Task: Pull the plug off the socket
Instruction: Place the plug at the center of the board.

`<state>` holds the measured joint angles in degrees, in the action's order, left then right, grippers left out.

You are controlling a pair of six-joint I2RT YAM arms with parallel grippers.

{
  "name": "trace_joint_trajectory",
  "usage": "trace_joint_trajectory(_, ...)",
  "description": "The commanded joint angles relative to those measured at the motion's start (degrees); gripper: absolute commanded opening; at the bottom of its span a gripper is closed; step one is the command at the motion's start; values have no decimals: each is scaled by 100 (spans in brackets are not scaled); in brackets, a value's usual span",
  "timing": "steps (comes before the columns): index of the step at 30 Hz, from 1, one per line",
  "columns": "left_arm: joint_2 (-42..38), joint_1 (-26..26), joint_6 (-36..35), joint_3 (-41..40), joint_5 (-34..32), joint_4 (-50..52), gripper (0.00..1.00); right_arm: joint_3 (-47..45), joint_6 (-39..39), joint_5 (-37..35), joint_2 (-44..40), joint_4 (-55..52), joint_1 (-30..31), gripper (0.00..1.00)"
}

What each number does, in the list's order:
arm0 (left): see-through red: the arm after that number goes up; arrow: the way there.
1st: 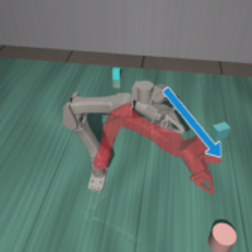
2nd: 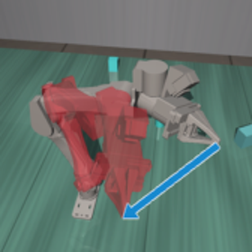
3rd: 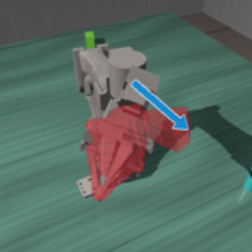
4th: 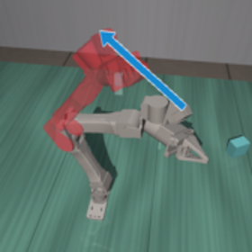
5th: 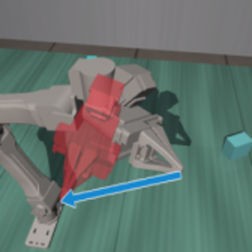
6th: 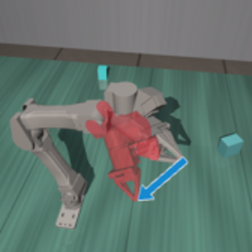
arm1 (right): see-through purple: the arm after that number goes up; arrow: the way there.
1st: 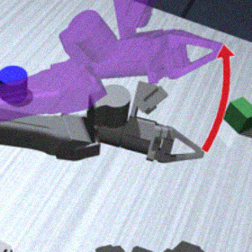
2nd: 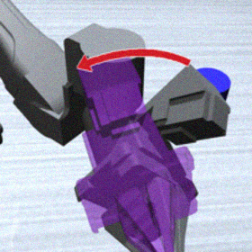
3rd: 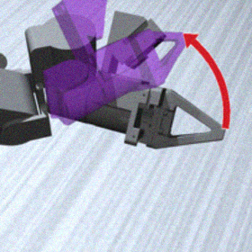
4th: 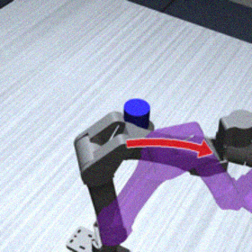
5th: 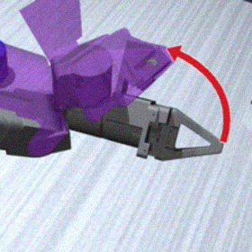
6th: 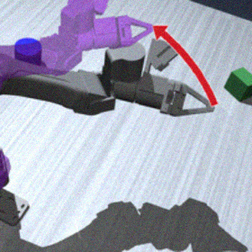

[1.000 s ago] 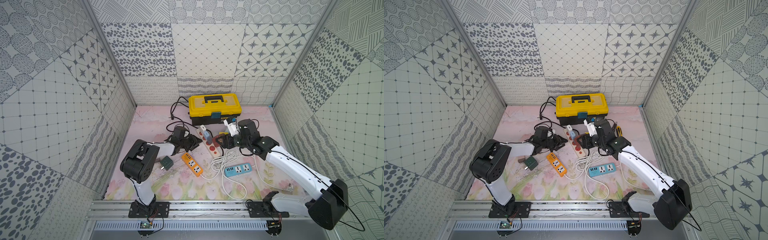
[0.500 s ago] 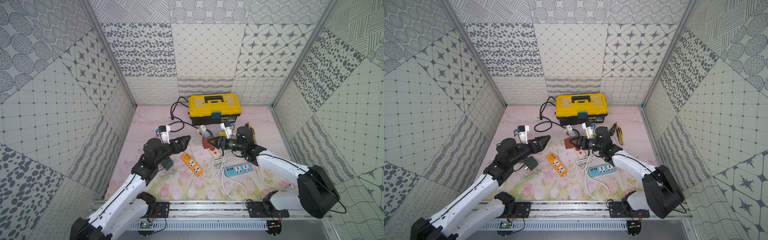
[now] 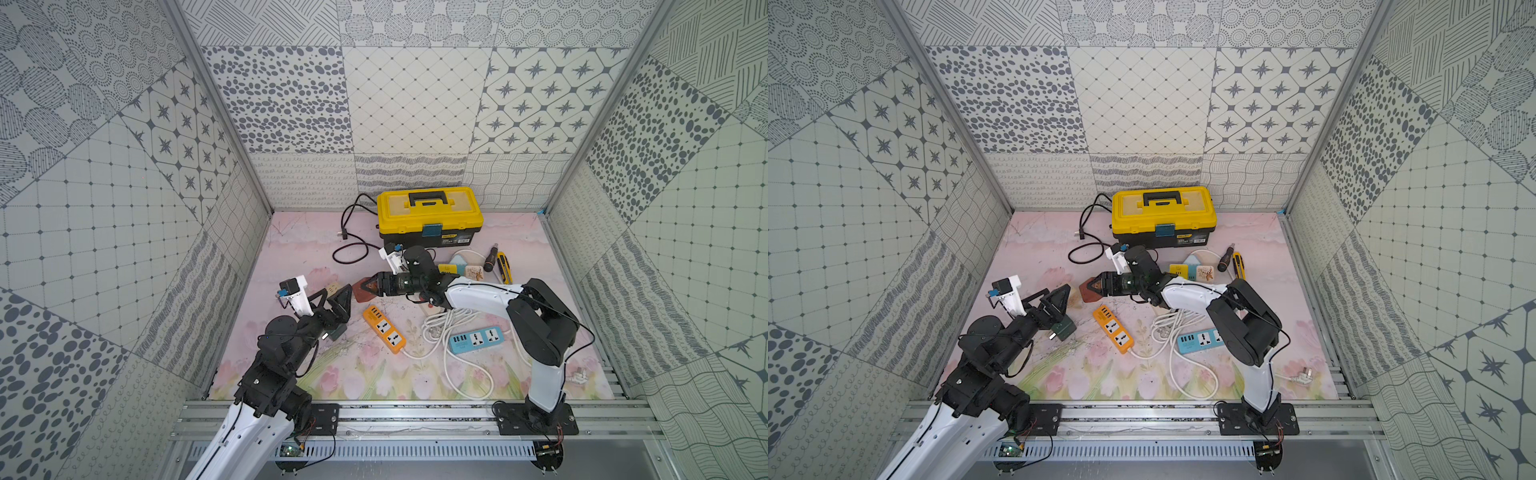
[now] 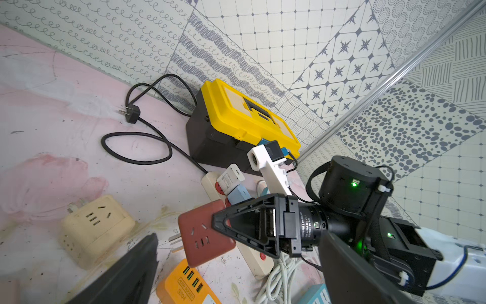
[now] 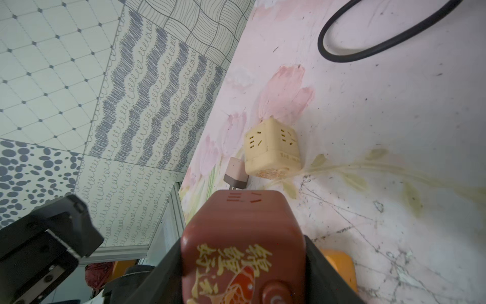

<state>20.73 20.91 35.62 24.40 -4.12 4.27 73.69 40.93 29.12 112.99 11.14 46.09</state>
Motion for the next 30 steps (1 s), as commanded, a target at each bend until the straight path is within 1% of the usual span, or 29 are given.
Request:
trace_joint_trajectory(1, -130, -29, -289, -10, -493, 383, 100, 615, -177, -260, 433, -338, 101, 51)
trace_joint_trajectory(10, -228, -34, -258, -53, -529, 387, 100, 2390, -220, -258, 1804, -1150, 447, 51)
trace_joint_trajectory(13, -214, -27, -226, -84, -513, 357, 100, 3275, -217, -250, 2350, -1522, 607, 52)
trace_joint_trajectory(15, -217, -26, -208, -84, -489, 336, 100, 4040, -223, -223, 2809, -1878, 709, 53)
trace_joint_trajectory(18, -219, -26, -200, -62, -467, 362, 100, 5200, -310, -188, 3423, -2528, 831, 57)
trace_joint_trajectory(21, -228, -26, -196, -17, -425, 403, 100, 6137, -467, -203, 3840, -3156, 910, 65)
trace_joint_trajectory(23, -253, -25, -192, -5, -389, 412, 100, 6335, -619, -255, 3873, -3379, 929, 72)
trace_joint_trajectory(26, -304, -26, -166, -20, -356, 376, 100, 6335, -957, -337, 3699, -3688, 929, 82)
trace_joint_trajectory(28, -320, -27, -137, -29, -299, 299, 100, 6173, -1223, -417, 3463, -3847, 929, 87)
trace_joint_trajectory(30, -332, -25, -119, -26, -203, 211, 100, 5800, -1501, -555, 3050, -3887, 918, 89)
